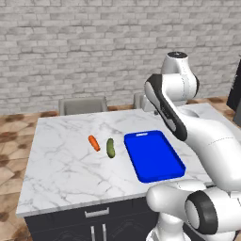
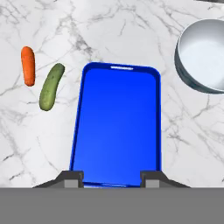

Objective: Place the two vegetables and bowl onto the tray for setting up a vegetable dip station.

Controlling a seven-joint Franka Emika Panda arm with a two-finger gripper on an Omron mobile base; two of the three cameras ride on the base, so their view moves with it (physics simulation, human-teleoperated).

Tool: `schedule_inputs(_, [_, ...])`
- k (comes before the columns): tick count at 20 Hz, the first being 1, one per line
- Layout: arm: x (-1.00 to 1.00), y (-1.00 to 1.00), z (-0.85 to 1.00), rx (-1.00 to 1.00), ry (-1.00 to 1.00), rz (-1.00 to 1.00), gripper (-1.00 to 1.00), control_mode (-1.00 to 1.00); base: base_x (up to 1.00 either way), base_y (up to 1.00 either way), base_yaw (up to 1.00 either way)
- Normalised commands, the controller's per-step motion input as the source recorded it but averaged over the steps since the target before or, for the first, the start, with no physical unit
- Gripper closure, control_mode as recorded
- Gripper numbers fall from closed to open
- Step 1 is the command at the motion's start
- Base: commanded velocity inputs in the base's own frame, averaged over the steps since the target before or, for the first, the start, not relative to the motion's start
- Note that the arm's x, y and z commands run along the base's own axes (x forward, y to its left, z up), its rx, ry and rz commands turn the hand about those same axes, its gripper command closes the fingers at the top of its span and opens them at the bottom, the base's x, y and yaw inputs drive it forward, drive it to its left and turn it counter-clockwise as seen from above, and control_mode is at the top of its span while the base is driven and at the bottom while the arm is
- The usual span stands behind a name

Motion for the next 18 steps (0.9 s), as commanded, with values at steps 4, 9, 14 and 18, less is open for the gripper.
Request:
schedule_inputs(4, [0.13,-0.01,0.00,0.00,0.01,0.00,-1.00,-1.00,0.00,0.00,0.00])
schedule_inputs(9, [0.44,-0.16,-0.02,-0.02,0.09,-0.05,-1.00,-1.00,0.00,0.00,0.00])
schedule_inputs(14, [0.54,-0.28,-0.10,-0.02,0.10,-0.07,-1.00,-1.00,0.00,0.00,0.00])
schedule_inputs(18, [0.43,-0.27,-0.12,0.00,0.01,-0.02,-1.00,-1.00,0.00,0.00,0.00])
